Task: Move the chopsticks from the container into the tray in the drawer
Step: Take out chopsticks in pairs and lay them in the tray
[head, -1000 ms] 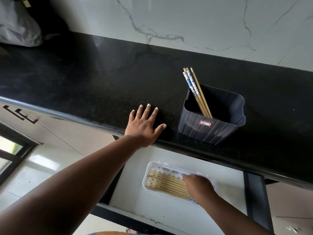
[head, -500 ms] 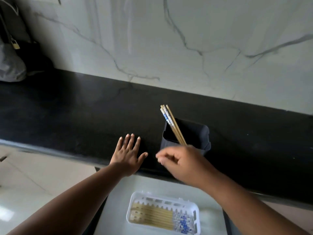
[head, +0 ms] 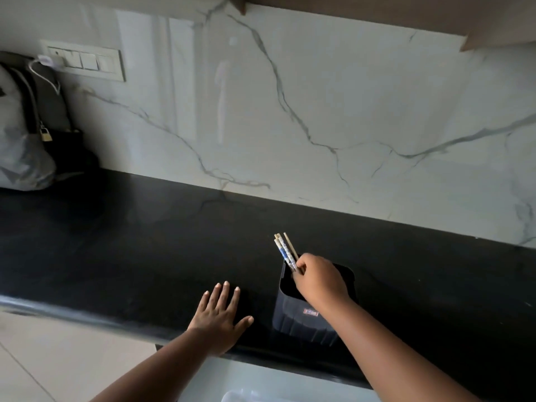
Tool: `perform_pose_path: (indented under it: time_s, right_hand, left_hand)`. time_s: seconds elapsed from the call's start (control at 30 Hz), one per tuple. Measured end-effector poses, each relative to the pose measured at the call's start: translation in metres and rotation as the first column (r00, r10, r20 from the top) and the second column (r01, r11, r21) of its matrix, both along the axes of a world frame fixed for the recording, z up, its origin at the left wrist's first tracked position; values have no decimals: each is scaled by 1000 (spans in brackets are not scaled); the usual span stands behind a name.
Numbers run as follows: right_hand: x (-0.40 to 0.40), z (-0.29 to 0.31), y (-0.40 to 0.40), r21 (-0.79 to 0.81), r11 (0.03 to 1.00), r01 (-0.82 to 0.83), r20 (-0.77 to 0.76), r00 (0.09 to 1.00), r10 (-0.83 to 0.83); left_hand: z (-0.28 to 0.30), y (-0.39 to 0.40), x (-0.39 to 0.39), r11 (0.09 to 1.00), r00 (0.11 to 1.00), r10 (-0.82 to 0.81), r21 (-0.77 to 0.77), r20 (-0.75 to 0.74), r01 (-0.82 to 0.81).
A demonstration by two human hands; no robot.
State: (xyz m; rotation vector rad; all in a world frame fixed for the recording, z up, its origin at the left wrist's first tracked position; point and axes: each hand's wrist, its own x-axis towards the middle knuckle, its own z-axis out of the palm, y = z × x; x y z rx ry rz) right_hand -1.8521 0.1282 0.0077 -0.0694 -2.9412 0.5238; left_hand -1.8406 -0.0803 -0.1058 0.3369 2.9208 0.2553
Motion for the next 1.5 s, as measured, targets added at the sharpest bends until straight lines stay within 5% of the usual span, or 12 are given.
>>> perform_pose_path:
  time_s: [0.43, 0.67, 1.1, 1.3, 1.43, 1.5]
  right_hand:
    - [-7, 0, 16, -302, 950, 78, 63, 996, -62]
    - [-2, 0, 17, -144, 989, 33, 95, 995, -19]
    - [0, 5, 21, -116, 993, 26, 56, 998, -20]
    - [-3, 54, 39, -415, 908, -50, -63, 998, 27]
    - [8, 107, 47, -694, 715, -85, -84, 996, 37]
    - [14, 126, 52, -770, 630, -99, -87, 995, 50]
  left_hand:
    - [-4, -1, -2, 1000, 1000, -13, 8, -9, 13]
    - [-5, -1, -2, 999, 999, -27, 17, -34, 28]
    - [-7, -2, -3, 1000, 999, -30, -4, -38, 29]
    - [-1, 0, -2, 999, 1000, -12, -43, 21, 12]
    - [24, 5, -6, 998, 989, 61, -42, 135, -55]
    - [54, 13, -18, 989, 993, 113, 99, 14, -114]
